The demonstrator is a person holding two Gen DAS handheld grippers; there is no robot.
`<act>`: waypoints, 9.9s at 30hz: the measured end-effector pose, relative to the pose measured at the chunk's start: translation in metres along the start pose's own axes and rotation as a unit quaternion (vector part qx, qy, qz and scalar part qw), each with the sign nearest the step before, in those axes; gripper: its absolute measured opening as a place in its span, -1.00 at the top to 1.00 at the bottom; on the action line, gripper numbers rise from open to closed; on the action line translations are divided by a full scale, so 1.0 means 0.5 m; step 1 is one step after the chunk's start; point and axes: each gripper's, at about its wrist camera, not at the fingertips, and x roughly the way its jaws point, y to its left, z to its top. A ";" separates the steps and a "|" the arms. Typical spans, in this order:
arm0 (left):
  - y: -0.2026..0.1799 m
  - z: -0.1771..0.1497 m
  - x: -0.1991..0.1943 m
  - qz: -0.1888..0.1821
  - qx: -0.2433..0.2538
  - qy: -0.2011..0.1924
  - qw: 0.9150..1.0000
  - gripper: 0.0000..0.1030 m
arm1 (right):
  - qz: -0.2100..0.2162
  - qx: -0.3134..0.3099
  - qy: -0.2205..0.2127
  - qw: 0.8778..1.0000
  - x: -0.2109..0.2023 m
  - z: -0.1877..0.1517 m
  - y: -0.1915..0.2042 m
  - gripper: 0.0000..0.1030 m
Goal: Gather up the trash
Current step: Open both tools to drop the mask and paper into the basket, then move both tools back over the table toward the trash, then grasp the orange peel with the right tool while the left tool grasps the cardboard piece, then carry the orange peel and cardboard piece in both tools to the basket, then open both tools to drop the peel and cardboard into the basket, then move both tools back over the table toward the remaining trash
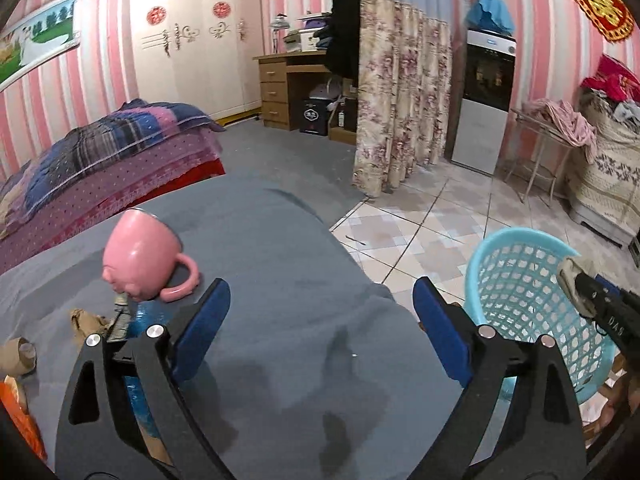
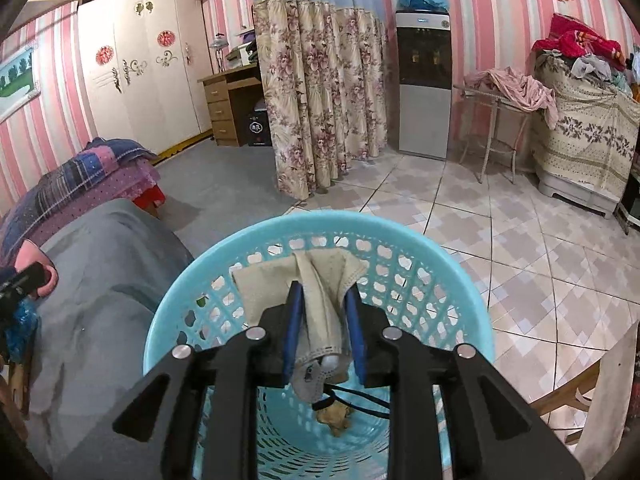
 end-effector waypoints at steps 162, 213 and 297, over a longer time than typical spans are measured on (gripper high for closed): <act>0.046 -0.023 -0.188 -0.008 -0.002 -0.070 0.997 -0.11 | 0.052 -0.076 -0.051 0.994 -0.160 0.016 0.081 0.74; -0.086 -0.001 -0.009 -0.030 0.047 -0.038 0.998 -0.80 | -0.026 -0.019 0.000 0.999 0.003 0.002 -0.023 0.69; 0.674 -0.352 -0.356 0.200 -0.129 0.018 0.971 -0.89 | 0.167 -0.185 0.029 0.968 -0.232 -0.209 0.572 -0.91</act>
